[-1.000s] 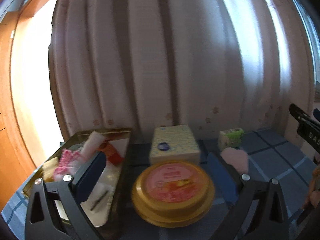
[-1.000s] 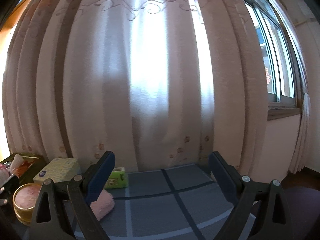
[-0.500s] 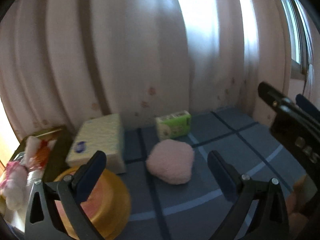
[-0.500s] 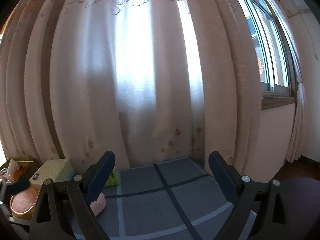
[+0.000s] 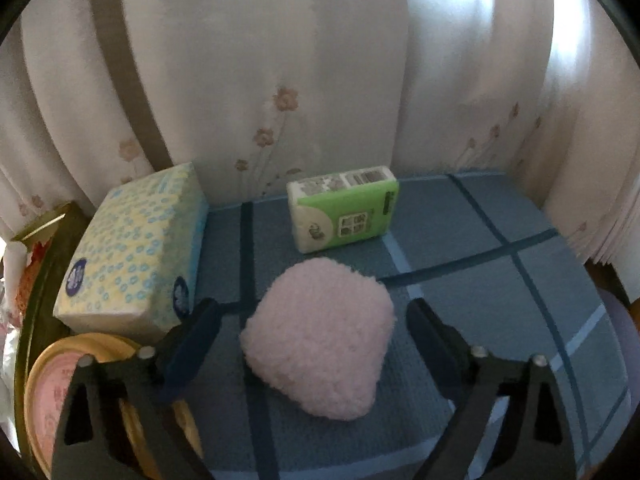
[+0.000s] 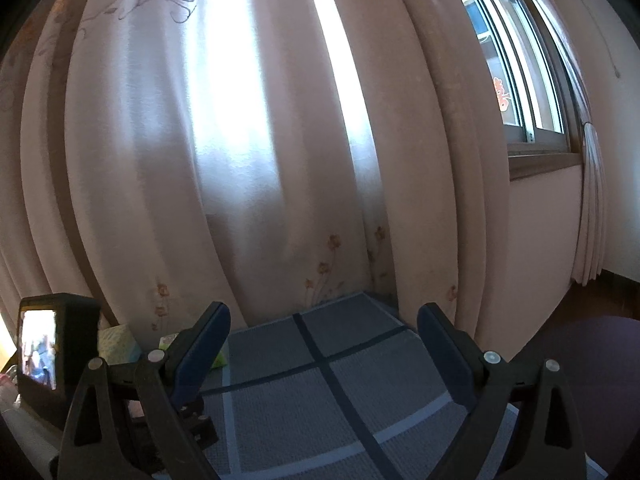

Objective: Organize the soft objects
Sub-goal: 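Grasp the pink fluffy puff with the left tool while the right tool grasps the green tissue pack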

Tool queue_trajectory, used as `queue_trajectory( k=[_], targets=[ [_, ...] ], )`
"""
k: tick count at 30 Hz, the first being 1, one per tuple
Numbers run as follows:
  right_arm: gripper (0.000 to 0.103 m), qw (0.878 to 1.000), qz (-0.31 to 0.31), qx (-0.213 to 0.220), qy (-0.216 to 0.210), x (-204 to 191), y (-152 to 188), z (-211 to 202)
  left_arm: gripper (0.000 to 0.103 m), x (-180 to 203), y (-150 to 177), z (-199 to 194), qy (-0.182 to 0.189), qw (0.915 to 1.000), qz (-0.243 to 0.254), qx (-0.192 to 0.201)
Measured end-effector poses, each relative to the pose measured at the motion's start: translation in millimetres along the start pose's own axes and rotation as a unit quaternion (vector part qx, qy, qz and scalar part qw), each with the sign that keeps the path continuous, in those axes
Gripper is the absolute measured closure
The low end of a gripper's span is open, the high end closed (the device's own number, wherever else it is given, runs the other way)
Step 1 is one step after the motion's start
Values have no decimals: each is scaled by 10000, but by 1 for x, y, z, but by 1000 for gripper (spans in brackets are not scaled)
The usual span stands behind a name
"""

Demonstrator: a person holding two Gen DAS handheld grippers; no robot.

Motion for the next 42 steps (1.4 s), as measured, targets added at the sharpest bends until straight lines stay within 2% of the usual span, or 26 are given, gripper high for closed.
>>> queue_trajectory(
  k=[3, 7, 11, 13, 15, 17, 21, 22, 23, 25, 26, 27, 28, 30, 33, 35, 37, 40, 42],
  targets=[
    [7, 10000, -12, -31, 12, -1, 0, 1, 24, 4, 1, -1, 2, 9999, 104, -49],
    [7, 10000, -12, -37, 24, -1, -1, 2, 24, 3, 1, 0, -98, 9998, 129, -124],
    [7, 10000, -34, -74, 49, -2, -1, 5, 22, 12, -4, -5, -471, 9981, 399, 48],
    [7, 10000, -44, -60, 46, -2, -1, 5, 22, 17, -5, 0, -496, 9973, 546, -69],
    [7, 10000, -43, -52, 40, -1, -1, 4, 22, 12, -4, 7, -505, 9974, 452, -253],
    [7, 10000, -35, -69, 35, -1, 0, 4, 20, 4, -2, 13, -424, 9980, 246, -391],
    [7, 10000, -20, -78, 37, 0, -1, 3, 23, 0, -3, 19, 45, 9991, -44, -414],
    [7, 10000, -19, -77, 38, 0, -1, 3, 25, -1, -4, 19, 128, 9991, -48, -397],
    [7, 10000, -17, -80, 34, 0, -1, 4, 32, 0, -4, 20, 255, 9989, -78, -375],
    [7, 9999, -11, -97, 39, 0, -1, 4, 37, -4, -4, 20, 447, 9983, -213, -321],
    [7, 9999, -2, -115, 50, 0, -1, 5, 45, -6, -4, 19, 461, 9981, -268, -297],
    [7, 9999, 6, -130, 65, 0, -1, 6, 57, -9, -4, 17, 528, 9977, -346, -241],
    [7, 9999, 6, -149, 81, 0, 0, 6, 64, -12, -3, 15, 697, 9965, -440, -145],
    [7, 9997, -20, -215, 79, 0, 0, 9, 69, -20, -2, 7, 855, 9942, -638, 91],
    [7, 9991, -63, -419, -61, -5, 3, 16, 69, -36, 0, -25, 737, 9899, -853, 863],
    [7, 9968, -75, -693, -383, -12, 7, 25, 69, -46, -3, -41, 693, 9856, -891, 1256],
    [7, 9922, -99, -1003, -731, -22, 11, 34, 69, -59, -7, -59, 811, 9751, -1152, 1713],
    [7, 9759, -290, -1819, -1168, -50, 22, 58, 69, -80, -9, -81, 956, 9572, -1536, 2259],
    [7, 9641, -461, -2271, -1298, -67, 32, 74, 69, -91, -9, -92, 950, 9466, -1743, 2543]
  ],
)
Point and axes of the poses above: each gripper's, at about its wrist camera, not at the fingertips, and z roughly the way its jaws point, x to its right, y to its underside, the point moved 5 cm from there along z, roughly the way its jaws point, and after that the axes turned 13 degrees about z, right-handed, at the moved point
